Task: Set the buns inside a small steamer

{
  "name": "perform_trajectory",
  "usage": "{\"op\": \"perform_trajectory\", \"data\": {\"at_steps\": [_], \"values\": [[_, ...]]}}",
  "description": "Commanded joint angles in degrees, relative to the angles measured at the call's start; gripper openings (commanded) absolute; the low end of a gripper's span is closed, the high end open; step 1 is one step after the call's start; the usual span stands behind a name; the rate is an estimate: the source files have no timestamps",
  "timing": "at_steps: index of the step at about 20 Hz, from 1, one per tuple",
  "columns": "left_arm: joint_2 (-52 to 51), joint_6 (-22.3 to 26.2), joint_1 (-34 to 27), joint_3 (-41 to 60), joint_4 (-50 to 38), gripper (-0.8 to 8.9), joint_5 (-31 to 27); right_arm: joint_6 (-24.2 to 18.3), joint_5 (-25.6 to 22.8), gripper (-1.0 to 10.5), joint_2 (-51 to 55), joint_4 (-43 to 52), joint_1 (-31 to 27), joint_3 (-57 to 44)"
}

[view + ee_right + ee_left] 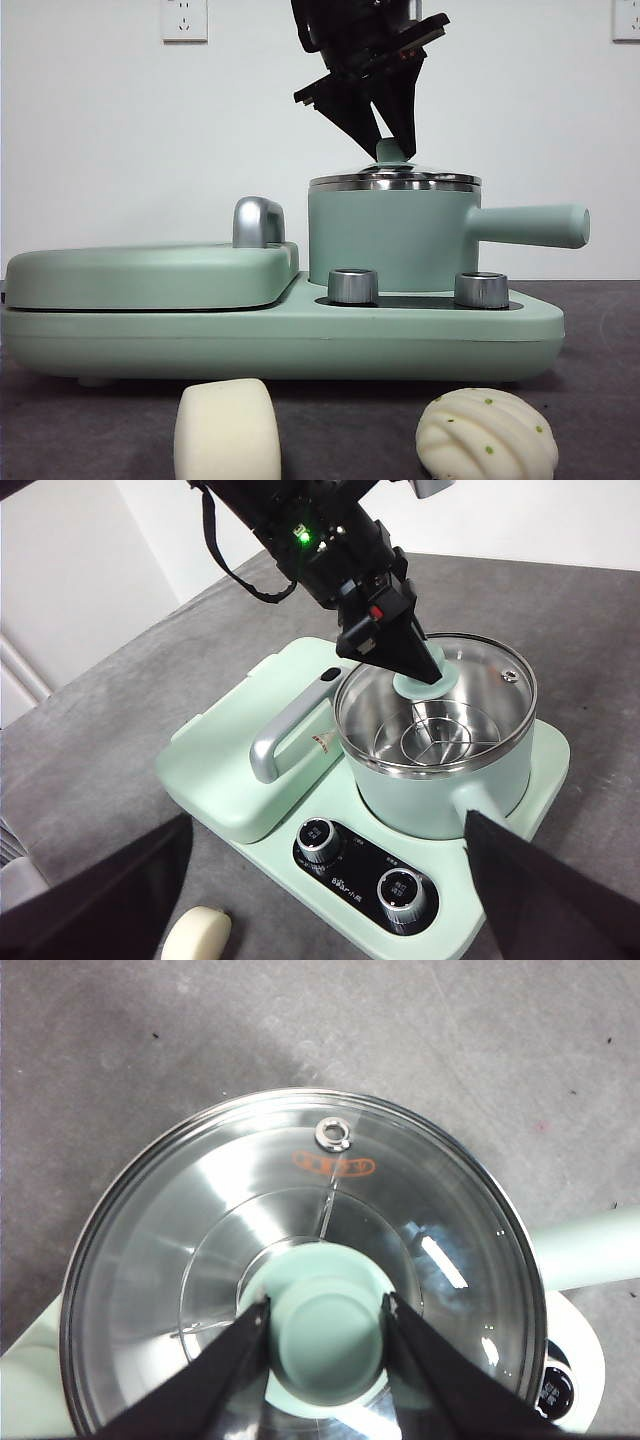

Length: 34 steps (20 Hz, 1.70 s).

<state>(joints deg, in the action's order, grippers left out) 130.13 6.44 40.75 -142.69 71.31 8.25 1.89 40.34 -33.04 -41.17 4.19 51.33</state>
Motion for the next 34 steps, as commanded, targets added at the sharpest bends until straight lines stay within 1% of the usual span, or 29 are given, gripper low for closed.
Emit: {"op": "perform_trajectory", "data": {"at_steps": [1, 3, 7, 9, 11, 14, 16, 18, 24, 27, 30, 34], "values": [[1.5, 0.3, 0.5, -4.5, 1.9, 1.09, 0.1, 0.3, 0.1, 4.3, -0.2, 0.3, 0.2, 0.9], [1.5, -0.6, 0.5, -8.3, 4.0, 1.09, 0.0, 1.1, 0.2, 4.3, -0.2, -0.1, 0.2, 0.9], [1.5, -3.4, -0.1, -17.3, 10.0, 1.07, -1.2, 1.1, 0.2, 4.3, -0.3, -0.6, 0.2, 0.9], [1.5, -4.7, -1.1, -20.1, 11.9, 0.85, -1.2, 2.8, 0.4, 4.3, -1.0, -0.9, 0.2, 0.9], [0.4, -5.5, -2.6, -20.3, 11.9, 0.85, -1.2, 5.0, 2.5, 4.3, -2.4, -1.4, 0.9, 0.9], [-0.6, -5.7, -5.0, -20.3, 12.2, 0.85, -1.2, 8.5, 3.1, 4.3, -5.5, -2.4, 4.5, 1.2], [-1.3, -5.9, -7.3, -20.3, 12.3, 0.85, -1.2, 11.0, 2.7, 4.3, -8.5, -2.6, 9.2, 1.6], [-1.9, -6.1, -9.7, -20.3, 12.3, 0.85, -1.2, 13.4, -0.3, 4.3, -11.8, -2.5, 15.2, 2.4], [-2.6, -7.8, -17.7, -20.3, 12.3, 0.85, -0.7, 20.0, -18.3, 4.3, -26.1, -2.2, 38.1, 8.4], [-2.6, -8.9, -21.0, -20.3, 12.3, 0.85, -0.3, 23.2, -24.4, 4.3, -35.0, -2.3, 47.1, 12.3], [-2.7, -9.1, -24.0, -20.3, 12.3, 0.84, 0.0, 25.2, -28.8, 4.3, -43.3, -2.5, 53.5, 14.4], [-2.7, -9.1, -27.9, -20.3, 12.3, 0.73, 2.6, 25.7, -30.4, 4.3, -52.8, -2.1, 58.4, 14.4]]}}
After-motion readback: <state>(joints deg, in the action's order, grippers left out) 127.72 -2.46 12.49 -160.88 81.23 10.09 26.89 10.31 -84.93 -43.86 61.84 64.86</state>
